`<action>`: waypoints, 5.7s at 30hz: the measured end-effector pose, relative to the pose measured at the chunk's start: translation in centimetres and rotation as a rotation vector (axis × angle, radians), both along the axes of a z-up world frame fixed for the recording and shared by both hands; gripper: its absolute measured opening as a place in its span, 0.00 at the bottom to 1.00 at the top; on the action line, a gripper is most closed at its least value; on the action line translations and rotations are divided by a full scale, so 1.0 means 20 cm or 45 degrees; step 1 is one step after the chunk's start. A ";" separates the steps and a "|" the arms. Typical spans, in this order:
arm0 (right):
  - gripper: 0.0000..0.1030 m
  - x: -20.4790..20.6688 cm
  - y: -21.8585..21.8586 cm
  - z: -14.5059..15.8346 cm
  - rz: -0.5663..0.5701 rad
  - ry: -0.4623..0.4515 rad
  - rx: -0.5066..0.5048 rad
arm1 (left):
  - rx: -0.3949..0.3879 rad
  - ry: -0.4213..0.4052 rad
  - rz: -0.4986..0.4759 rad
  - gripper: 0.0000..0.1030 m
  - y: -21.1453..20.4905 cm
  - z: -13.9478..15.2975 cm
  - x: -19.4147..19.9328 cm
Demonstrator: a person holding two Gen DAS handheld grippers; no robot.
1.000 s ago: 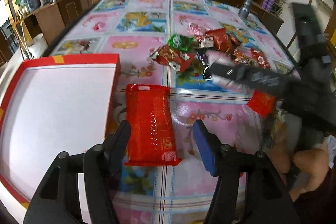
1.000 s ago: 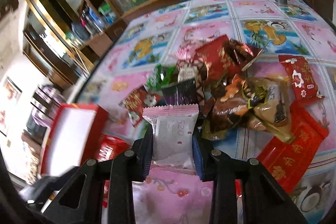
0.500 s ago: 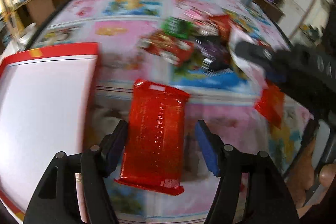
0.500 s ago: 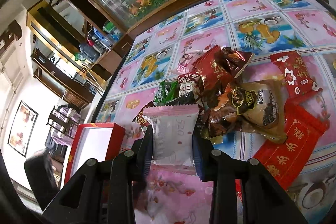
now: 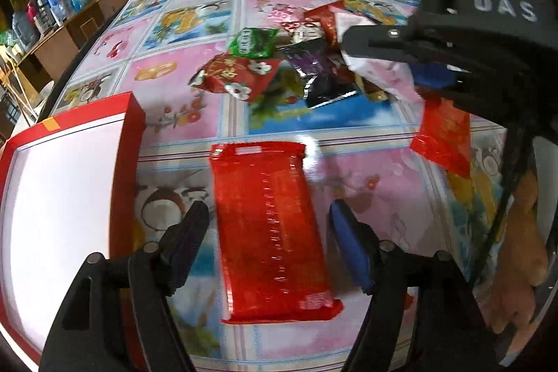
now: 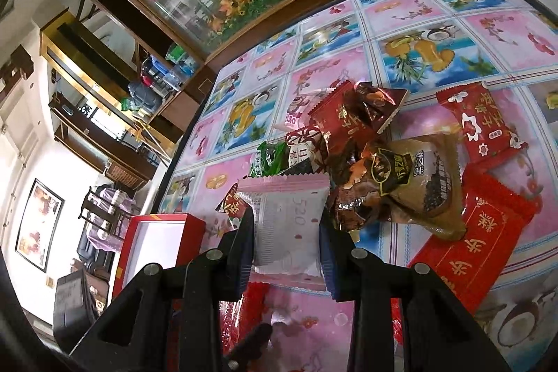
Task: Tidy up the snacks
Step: 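Lift the red packet with left gripper while right lifts the white dotted packet, then lower the red packet into the box with left gripper while right drops the white packet in, then grasp a red gold-lettered packet with left gripper while right grasps another red gold-lettered packet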
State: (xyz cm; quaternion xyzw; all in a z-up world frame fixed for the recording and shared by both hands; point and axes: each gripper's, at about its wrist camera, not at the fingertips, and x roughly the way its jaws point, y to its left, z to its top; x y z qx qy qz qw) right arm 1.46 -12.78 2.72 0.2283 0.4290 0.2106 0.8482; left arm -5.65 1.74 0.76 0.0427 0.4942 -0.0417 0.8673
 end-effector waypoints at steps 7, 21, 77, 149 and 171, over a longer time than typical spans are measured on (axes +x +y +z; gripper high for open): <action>0.33 -0.01 0.00 0.00 -0.002 -0.017 0.002 | -0.050 -0.057 0.040 0.44 0.05 0.01 -0.03; 0.33 -0.09 0.15 0.07 0.156 -0.190 -0.004 | 0.035 -0.401 0.155 0.43 0.28 0.35 -0.33; 0.62 0.29 -0.53 -0.04 -0.296 0.065 -0.320 | 0.263 -0.365 0.012 0.70 0.07 0.30 -0.47; 0.33 0.23 -0.54 -0.04 -0.170 0.020 -0.040 | -0.238 -0.026 -0.177 0.48 0.02 0.07 -0.42; 0.33 0.20 -0.55 0.03 -0.158 -0.049 -0.004 | -0.135 -0.068 -0.124 0.47 -0.11 0.01 -0.36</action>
